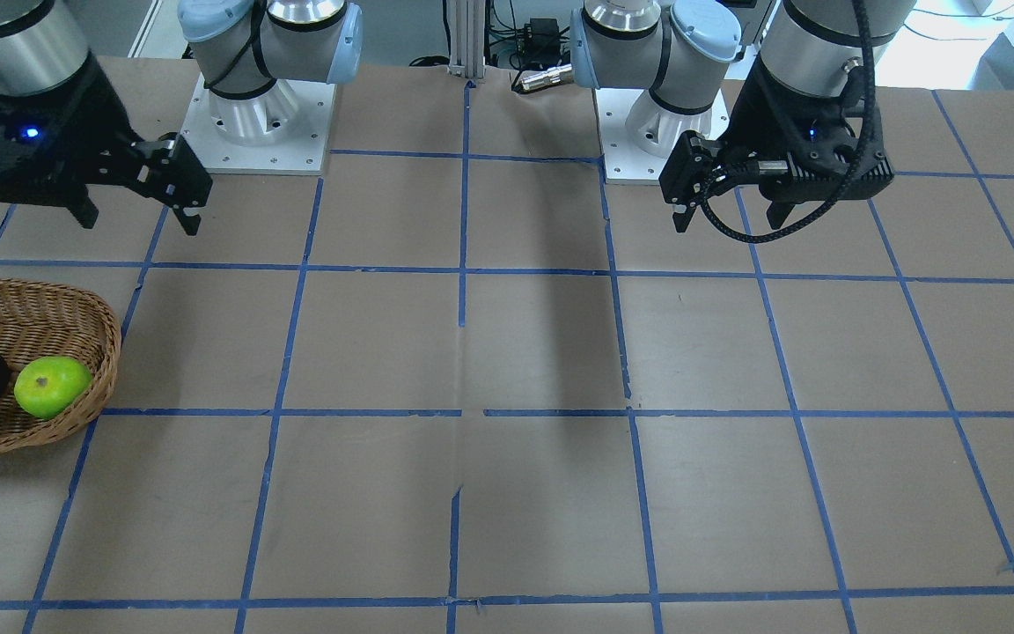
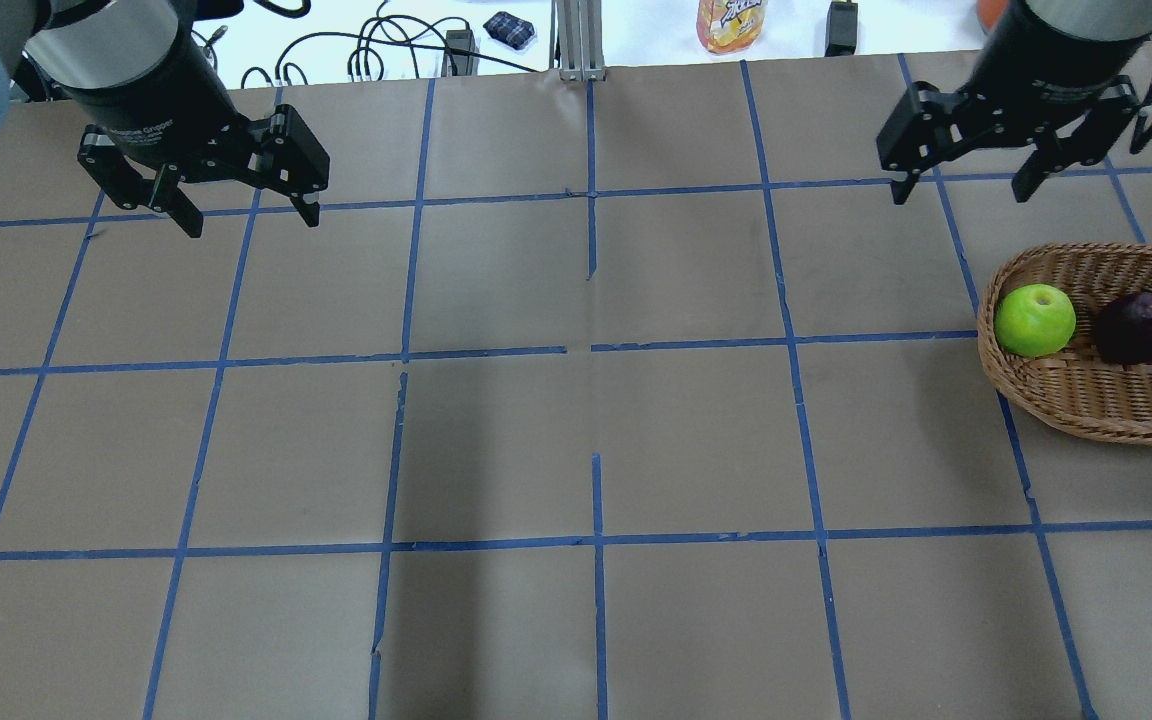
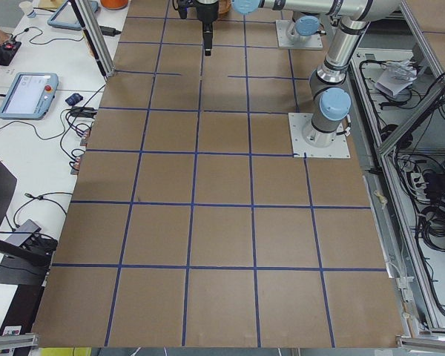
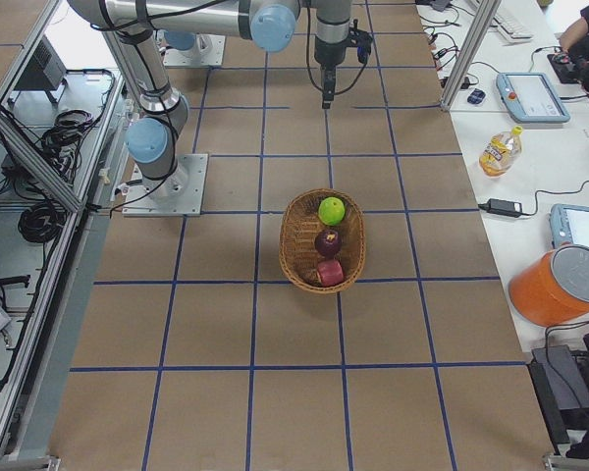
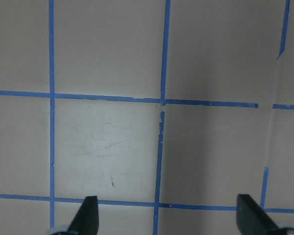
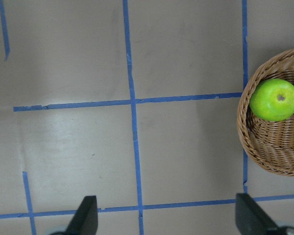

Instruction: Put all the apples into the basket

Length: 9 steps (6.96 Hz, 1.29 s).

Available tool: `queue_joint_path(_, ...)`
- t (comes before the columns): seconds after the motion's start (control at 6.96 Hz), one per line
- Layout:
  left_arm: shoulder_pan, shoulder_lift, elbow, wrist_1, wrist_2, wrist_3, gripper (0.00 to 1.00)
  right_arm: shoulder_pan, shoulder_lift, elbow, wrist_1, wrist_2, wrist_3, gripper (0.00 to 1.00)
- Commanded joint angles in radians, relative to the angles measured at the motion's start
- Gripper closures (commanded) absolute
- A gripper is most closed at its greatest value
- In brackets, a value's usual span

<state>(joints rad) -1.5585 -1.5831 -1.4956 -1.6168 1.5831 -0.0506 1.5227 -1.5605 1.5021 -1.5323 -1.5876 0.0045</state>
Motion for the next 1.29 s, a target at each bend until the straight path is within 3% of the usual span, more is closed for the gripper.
queue_joint_path(0.0, 0.000, 0.000, 0.000, 0.000, 0.000, 0.000, 0.00, 0.050, -0.001, -0.008, 0.012, 0.001, 0.048, 0.00)
queue_joint_path(1.15, 0.000, 0.000, -0.003, 0.000, 0.000, 0.000, 0.00, 0.051, 0.002, -0.008, 0.011, 0.014, 0.049, 0.00)
